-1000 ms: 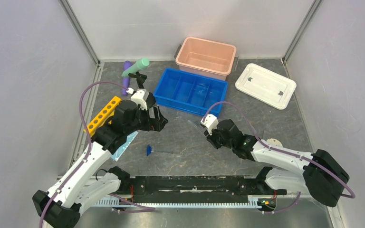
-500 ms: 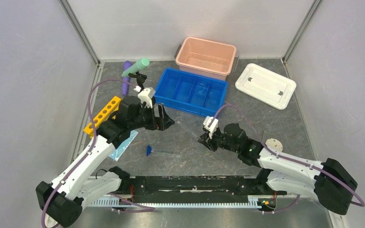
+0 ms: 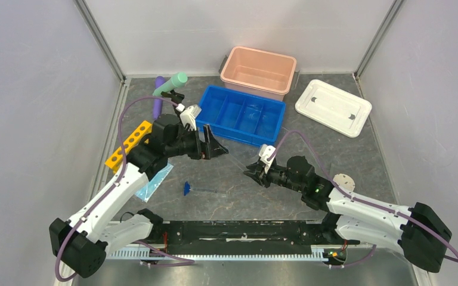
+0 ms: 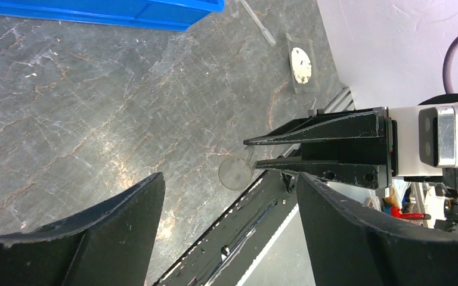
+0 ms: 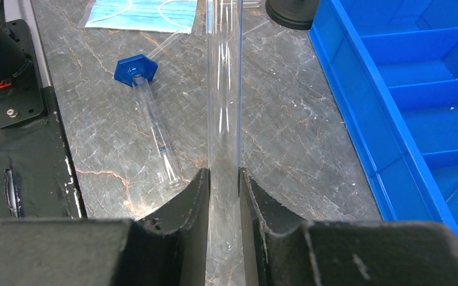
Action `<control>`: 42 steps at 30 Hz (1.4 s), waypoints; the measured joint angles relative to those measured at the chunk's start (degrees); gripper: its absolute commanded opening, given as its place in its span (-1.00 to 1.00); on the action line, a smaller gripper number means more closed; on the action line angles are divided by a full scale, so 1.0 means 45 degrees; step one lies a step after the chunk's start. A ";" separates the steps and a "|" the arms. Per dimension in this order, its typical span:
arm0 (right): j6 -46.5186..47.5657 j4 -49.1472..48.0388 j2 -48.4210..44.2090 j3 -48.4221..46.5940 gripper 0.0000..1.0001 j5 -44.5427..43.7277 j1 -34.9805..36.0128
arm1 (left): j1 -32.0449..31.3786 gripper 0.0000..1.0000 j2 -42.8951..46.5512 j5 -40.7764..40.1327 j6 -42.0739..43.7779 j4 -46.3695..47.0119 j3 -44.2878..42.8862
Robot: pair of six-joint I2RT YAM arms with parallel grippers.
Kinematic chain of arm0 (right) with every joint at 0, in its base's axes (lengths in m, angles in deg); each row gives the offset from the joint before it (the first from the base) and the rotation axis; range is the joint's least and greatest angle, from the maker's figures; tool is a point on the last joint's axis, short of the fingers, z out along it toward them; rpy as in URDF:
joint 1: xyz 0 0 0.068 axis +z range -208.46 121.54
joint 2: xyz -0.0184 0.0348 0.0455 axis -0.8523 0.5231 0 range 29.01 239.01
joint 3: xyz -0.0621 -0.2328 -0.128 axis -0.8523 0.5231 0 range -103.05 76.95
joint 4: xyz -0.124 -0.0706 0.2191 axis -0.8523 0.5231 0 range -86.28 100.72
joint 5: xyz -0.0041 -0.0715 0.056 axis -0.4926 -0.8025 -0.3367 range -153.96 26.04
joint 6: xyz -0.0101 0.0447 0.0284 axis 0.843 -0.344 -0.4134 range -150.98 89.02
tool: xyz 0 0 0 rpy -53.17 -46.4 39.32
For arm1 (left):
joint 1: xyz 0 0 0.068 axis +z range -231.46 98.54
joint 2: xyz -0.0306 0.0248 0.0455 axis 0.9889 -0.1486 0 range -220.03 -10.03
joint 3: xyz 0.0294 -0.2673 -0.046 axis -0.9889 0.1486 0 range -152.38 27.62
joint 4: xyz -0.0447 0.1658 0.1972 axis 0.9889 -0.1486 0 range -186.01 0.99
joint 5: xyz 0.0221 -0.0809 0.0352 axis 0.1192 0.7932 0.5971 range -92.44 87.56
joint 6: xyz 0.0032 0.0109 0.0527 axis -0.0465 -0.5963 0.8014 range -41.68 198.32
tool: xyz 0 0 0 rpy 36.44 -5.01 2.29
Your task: Organize the chemistry lab equipment
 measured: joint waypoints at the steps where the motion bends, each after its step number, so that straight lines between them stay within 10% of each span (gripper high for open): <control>1: 0.0000 -0.0034 0.0005 0.0000 -0.51 0.0000 0.0019 | 0.0000 0.68 -0.0053 0.0039 -0.0029 0.0039 -0.0005; 25: 0.0034 -0.0350 0.0219 0.0092 -0.41 0.0204 0.0160 | 0.0000 -0.41 -0.0481 0.0991 -0.0413 0.0865 -0.0005; 35: -0.0248 -0.0369 0.0442 0.0141 0.08 -0.0539 0.0160 | 0.0000 -0.53 -0.0617 0.0432 -0.0155 -0.0267 -0.0476; 42: -0.0510 0.0053 0.0359 0.0141 0.84 -0.1122 0.0160 | 0.0000 -0.53 -0.0636 -0.2807 0.0690 -0.2754 -0.2346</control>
